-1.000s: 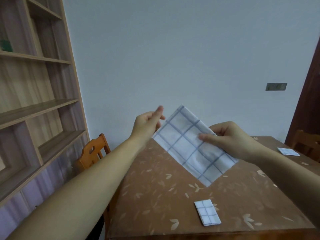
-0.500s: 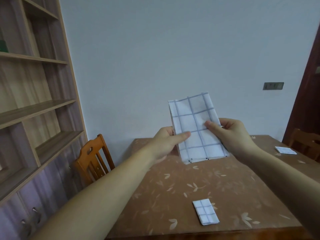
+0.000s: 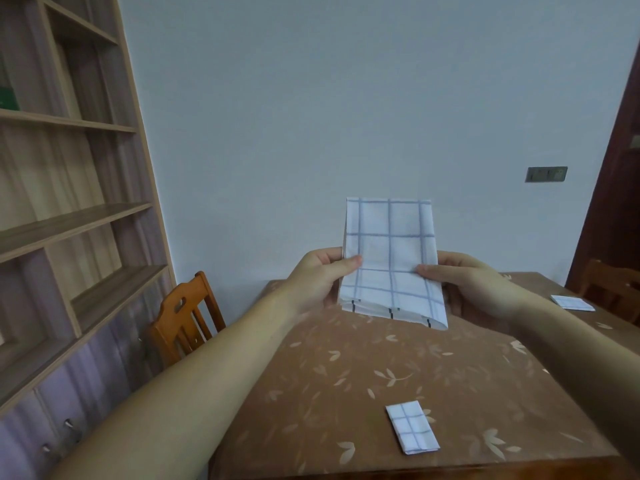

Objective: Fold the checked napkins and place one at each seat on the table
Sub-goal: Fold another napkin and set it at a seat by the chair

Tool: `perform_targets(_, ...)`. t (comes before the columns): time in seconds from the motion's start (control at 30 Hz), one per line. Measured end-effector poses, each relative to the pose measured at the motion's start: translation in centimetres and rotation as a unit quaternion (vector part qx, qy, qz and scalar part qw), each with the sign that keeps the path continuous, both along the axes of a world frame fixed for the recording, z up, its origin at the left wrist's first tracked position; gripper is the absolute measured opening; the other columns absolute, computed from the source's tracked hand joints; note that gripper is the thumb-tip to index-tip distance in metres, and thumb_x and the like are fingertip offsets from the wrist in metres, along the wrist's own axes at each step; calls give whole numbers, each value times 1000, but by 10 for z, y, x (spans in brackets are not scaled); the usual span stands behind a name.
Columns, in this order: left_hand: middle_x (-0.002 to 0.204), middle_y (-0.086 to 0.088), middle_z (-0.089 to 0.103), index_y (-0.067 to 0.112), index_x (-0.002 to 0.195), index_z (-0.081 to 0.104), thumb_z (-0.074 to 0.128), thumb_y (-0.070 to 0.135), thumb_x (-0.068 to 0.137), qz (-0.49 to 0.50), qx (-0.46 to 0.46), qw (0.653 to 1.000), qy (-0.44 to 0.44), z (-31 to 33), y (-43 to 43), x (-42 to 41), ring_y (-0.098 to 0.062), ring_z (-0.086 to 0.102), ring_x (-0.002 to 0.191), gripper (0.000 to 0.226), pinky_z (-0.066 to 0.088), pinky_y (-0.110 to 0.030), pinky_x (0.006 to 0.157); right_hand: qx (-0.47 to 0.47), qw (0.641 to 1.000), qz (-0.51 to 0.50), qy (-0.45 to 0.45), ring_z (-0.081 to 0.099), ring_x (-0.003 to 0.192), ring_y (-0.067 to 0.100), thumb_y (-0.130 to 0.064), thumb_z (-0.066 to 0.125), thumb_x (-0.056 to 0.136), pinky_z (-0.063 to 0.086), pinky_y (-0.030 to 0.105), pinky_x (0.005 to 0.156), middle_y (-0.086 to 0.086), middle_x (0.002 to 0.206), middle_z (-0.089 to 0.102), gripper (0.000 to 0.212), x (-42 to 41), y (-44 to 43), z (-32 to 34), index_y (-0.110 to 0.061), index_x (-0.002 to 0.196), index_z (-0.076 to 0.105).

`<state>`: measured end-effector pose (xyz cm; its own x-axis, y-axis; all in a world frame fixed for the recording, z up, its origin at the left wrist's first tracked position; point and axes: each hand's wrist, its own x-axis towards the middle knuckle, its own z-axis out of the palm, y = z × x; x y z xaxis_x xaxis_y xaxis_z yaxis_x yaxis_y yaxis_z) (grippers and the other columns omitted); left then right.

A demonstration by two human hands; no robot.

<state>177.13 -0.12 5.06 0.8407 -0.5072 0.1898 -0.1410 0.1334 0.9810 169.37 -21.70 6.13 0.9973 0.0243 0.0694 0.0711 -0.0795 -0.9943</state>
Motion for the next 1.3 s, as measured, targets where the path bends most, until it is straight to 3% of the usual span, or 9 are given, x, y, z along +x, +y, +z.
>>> perform_targets(0.13,108,-17,48,13,103,73,85,42,65,-19,-14,1000,11,1,0,5,-35,42,98,50,29,-48,81,95,995,3,29,47,100,44,-12,61,75,43,38,70,32,112,49,36,4,-2,-2,5,107,66)
perform_targets(0.3,107,-22,58,19,95,77,71,13,80,-74,-59,995,19,2,3,8,-36,56,94,17,49,-47,78,131,991,39,10,60,44,18,-2,40,92,45,21,36,11,68,65,25,4,-2,-1,-4,95,65)
perform_targets(0.43,74,-8,61,20,79,75,58,8,78,-93,-58,994,18,1,7,12,-22,54,66,21,48,-24,56,105,991,81,-12,62,48,21,4,36,87,49,24,40,10,66,64,31,2,-5,2,-6,80,64)
perform_targets(0.53,80,-3,63,25,94,75,50,3,92,-82,-56,995,23,1,5,10,-21,53,71,34,49,-24,55,49,996,74,-28,61,58,23,7,34,92,52,25,46,10,75,64,48,3,-5,3,-13,67,69)
perform_targets(0.63,90,-7,66,14,118,64,44,29,101,-73,-20,993,89,2,1,7,-20,65,69,30,51,-24,51,3,996,68,-58,60,64,23,6,35,95,54,28,51,8,78,64,51,2,-5,5,-17,65,69)
perform_targets(0.73,90,-11,67,10,124,60,30,64,96,-102,74,984,125,3,5,4,-21,66,61,68,49,-23,47,-78,992,46,-89,62,66,21,6,34,96,55,29,59,8,81,64,49,1,-8,6,-18,68,67)
perform_targets(0.93,69,-1,59,16,95,64,61,23,95,-48,108,992,44,0,-1,6,-6,52,44,8,38,-15,38,-169,978,11,-125,59,76,24,11,29,93,49,40,70,13,90,62,50,1,-8,4,-15,73,67)
perform_targets(1.17,75,-10,62,10,104,66,54,26,99,58,206,972,-95,-7,-1,17,-13,52,49,21,35,-18,41,-212,974,28,-78,69,78,18,3,40,91,51,34,73,6,94,72,34,-3,-11,2,-7,82,71)
perform_targets(1.3,70,-2,56,15,89,64,53,23,99,54,219,948,-224,-5,-7,14,-17,49,58,18,42,-27,55,-286,949,-31,-125,56,69,13,-30,65,82,44,34,68,-1,83,65,11,2,-6,-5,-20,83,62)
